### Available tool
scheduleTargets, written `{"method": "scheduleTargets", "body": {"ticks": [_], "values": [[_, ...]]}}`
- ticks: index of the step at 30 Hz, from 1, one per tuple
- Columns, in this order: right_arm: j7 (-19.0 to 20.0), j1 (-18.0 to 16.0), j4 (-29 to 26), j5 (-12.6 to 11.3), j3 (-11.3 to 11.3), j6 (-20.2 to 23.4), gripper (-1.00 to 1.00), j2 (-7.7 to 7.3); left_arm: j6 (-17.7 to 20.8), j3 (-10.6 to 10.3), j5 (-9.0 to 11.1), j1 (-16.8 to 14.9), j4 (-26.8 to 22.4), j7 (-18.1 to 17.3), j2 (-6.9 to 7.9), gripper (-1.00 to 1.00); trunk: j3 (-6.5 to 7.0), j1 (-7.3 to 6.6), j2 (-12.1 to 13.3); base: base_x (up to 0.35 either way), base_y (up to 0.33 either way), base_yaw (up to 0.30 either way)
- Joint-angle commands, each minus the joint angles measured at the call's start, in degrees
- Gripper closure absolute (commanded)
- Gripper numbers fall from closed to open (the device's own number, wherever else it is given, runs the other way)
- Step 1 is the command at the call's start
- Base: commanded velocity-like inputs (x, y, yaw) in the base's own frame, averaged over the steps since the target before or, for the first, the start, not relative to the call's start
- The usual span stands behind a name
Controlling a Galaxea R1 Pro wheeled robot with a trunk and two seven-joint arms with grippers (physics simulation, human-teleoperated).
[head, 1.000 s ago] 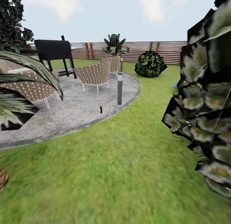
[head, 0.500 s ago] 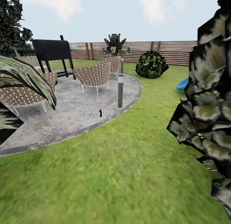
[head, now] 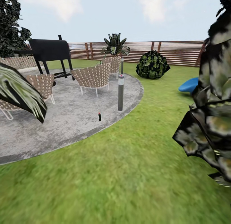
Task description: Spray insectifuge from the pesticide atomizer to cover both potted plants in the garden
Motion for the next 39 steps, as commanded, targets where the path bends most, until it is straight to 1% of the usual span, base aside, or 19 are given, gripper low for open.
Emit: {"method": "scheduleTargets", "body": {"ticks": [1,39], "values": [[-0.35,-0.03,0.04,-0.13,0.32,-0.14,-1.00,-0.04,-0.19,0.21,-0.05,-0.04,0.05,-0.03,-0.02,-1.00,-0.05,0.03,-0.02,0.339,0.000,0.000],[-0.44,-0.03,0.07,-0.12,0.32,-0.13,-1.00,-0.03,-0.19,0.21,-0.05,-0.03,0.05,-0.03,-0.02,-1.00,-0.05,0.03,-0.02,0.339,0.000,0.000]]}}
